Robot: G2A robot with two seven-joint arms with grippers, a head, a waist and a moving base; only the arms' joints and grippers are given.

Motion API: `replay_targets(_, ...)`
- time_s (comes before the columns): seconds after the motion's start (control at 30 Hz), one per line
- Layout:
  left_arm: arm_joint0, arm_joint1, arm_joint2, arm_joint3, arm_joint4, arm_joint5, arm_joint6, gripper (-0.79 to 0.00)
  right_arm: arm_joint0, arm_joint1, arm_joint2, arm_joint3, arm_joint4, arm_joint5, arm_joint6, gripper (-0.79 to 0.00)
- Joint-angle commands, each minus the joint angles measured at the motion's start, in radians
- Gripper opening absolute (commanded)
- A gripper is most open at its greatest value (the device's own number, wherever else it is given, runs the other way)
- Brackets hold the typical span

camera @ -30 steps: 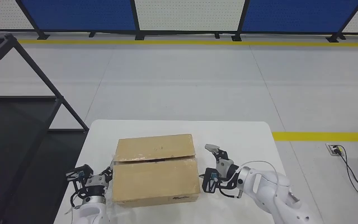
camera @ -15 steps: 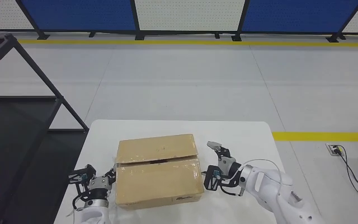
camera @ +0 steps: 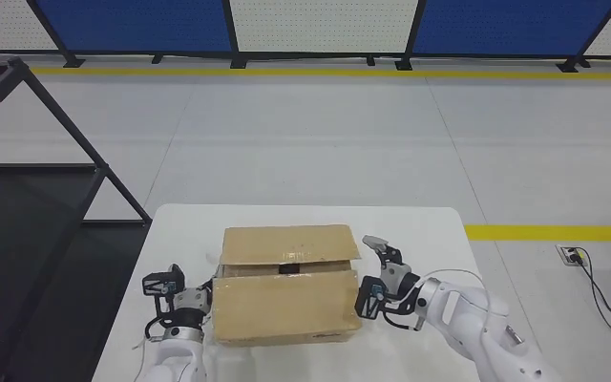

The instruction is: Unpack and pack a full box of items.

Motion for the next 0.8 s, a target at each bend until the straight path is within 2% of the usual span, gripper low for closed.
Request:
replay_targets(0.0,-0.015,-0.002,0.013,0.005,0.014,-0.005,-0.013,0.0,-0.007,0.001,0.01,-0.005,0.0,0.0,0.001,0.0)
replay_targets(0.2,-0.04,-0.005,0.04,0.019,0.049,-0.025,-0.045,0.0,-0.019,0.003,0.025,-0.019,-0.007,-0.01,0.013,0.0)
replay_targets(0.5,-0.021,-0.009,0.025,0.007,0.024,-0.031,-0.023,0.0,-0.006,-0.004,0.009,-0.051,-0.026,-0.013,0.046,0.0)
replay_targets(0.6,-0.008,-0.009,0.018,-0.003,0.022,-0.034,-0.016,0.0,-0.017,-0.005,0.031,-0.075,-0.032,0.041,0.057,0.0)
replay_targets(0.77,0.0,-0.01,0.017,-0.006,0.03,-0.037,-0.016,0.0,-0.056,0.005,0.107,-0.127,-0.019,0.033,0.125,0.0)
